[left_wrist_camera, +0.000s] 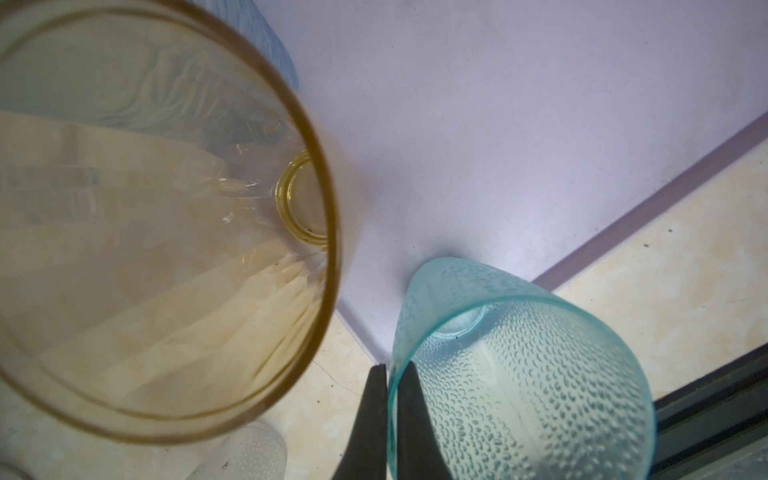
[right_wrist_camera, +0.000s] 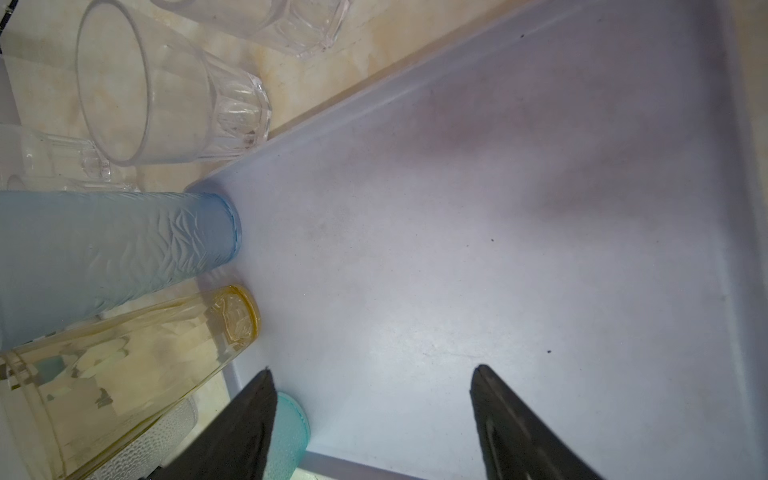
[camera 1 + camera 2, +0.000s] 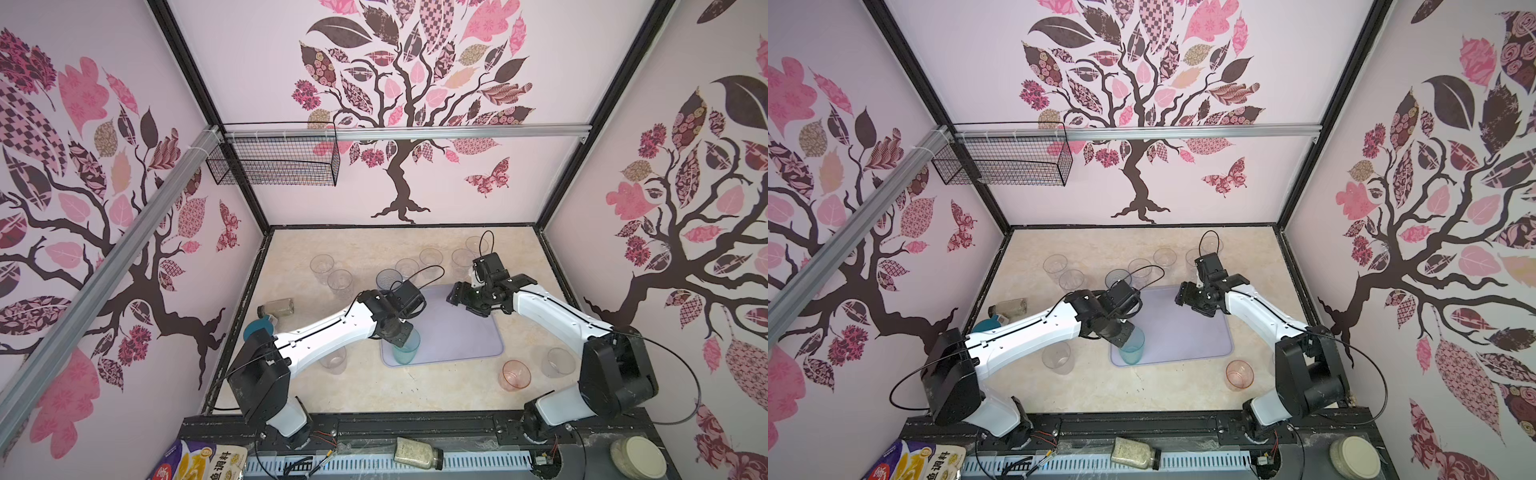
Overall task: Place the glasses into the tray
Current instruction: 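Carry the teal glass over the tray and lower it beside the yellow glass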
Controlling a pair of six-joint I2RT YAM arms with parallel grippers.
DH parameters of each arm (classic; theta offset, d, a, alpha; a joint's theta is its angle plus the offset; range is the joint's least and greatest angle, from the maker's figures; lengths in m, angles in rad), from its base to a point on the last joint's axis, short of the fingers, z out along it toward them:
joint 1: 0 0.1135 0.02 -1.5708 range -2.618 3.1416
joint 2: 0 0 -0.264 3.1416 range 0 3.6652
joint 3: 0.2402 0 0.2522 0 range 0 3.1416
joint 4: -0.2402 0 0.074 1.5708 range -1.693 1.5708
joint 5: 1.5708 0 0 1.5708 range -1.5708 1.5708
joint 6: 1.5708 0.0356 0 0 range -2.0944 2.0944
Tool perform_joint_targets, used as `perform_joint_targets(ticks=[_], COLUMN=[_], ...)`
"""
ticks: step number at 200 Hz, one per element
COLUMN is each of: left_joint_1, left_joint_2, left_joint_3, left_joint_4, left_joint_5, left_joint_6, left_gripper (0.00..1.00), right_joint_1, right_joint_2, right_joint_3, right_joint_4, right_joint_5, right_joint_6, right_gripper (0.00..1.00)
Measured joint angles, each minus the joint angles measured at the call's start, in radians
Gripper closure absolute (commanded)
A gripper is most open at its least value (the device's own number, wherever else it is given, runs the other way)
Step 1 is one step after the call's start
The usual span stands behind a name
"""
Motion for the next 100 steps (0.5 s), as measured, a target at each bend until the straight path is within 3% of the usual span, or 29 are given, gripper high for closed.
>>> perform_joint_targets(ticks=[100], left_joint_1=[0.049], left_joint_2=[-0.055], left_joint_3=[-0.061], left_joint_4=[0.014], left_joint_5=[-0.04], left_joint_6=[-0.007], left_gripper=[0.99], right_joint_1=[0.016], right_joint_2=[0.0], right_joint_3=[0.0], right_joint_4=[0.009], right_joint_5=[0.001], right_joint_6=[0.004], right_gripper=[0.24])
